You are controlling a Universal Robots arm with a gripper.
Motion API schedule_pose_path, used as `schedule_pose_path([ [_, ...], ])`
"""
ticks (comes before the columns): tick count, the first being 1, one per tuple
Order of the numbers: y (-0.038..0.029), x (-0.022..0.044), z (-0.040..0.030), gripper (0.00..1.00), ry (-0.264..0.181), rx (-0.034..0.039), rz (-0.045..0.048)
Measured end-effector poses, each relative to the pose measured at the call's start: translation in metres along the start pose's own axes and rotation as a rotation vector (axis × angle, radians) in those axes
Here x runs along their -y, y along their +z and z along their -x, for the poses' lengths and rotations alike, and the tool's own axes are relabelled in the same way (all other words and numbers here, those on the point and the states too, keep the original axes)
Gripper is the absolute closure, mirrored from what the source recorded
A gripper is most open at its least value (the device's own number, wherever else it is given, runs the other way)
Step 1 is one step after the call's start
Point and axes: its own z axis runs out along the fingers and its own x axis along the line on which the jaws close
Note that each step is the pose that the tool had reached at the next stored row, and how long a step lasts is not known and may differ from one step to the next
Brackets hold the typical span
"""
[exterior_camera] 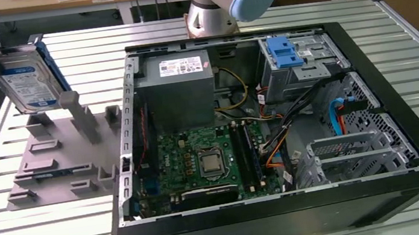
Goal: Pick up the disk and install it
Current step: 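Pick up the disk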
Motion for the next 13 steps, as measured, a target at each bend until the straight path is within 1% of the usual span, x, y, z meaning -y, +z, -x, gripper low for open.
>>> schedule_pose_path([
  [6, -0.0001, -0.0001, 0.0, 0.64, 0.0, 0.0, -0.0006],
  [13, -0.005, -0.0001, 0.0001, 0.64, 0.0, 0.0001, -0.0005],
])
